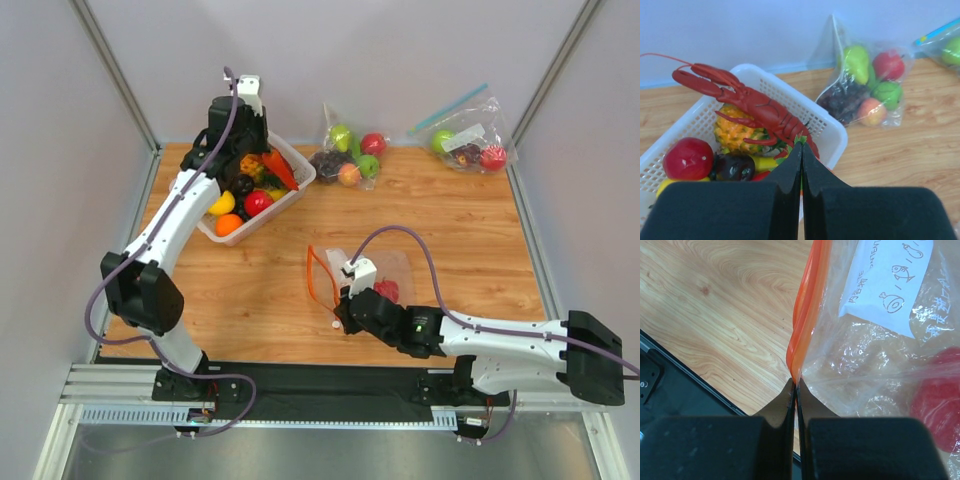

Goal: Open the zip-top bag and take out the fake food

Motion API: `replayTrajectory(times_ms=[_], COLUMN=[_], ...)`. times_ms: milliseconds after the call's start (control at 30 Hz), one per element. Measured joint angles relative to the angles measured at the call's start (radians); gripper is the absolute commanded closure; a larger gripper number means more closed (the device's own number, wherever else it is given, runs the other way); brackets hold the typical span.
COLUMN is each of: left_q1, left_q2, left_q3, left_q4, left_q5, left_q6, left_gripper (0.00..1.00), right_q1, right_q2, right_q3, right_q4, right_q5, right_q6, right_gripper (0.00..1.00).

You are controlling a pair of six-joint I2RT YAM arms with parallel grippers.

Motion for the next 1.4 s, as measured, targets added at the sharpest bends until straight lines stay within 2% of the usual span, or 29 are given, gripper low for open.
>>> replayTrajectory(times_ms=[167, 433, 1033, 1267, 1400], left_q1=[0.009, 0.011, 0.084, 0.090, 0.089], left_q2=[0.079, 0.087, 0.093, 0.103, 0.101], left_q3=[-0.033, -0.170, -0.023, -0.081, -0.171], left_q4=[0.028, 0.077, 0.111, 0.143, 0.195], left_q5=[-0.028, -0.075, -0.075, -0.070, -0.059], left_q6=[0.011, 0.031, 0.028, 0.027, 0.018], left_gripper=[1.00, 1.00, 1.00, 1.00, 1.00], right_q1=[0.000, 0.000, 0.000, -0.002, -0.004], right_q2=[-0.039, -0.072, -0.051, -0.032, -0.018], right_q3=[-0.005, -0.008, -0.008, -0.008, -0.007], right_q4=[-0.016, -0.019, -0.020, -0.021, -0.021], right_q5=[0.005, 0.020, 0.019, 0.019, 0.018], right_q6=[0.000, 0.000, 0.000, 0.000, -0.001], right_gripper=[1.00, 1.00, 1.00, 1.00, 1.00])
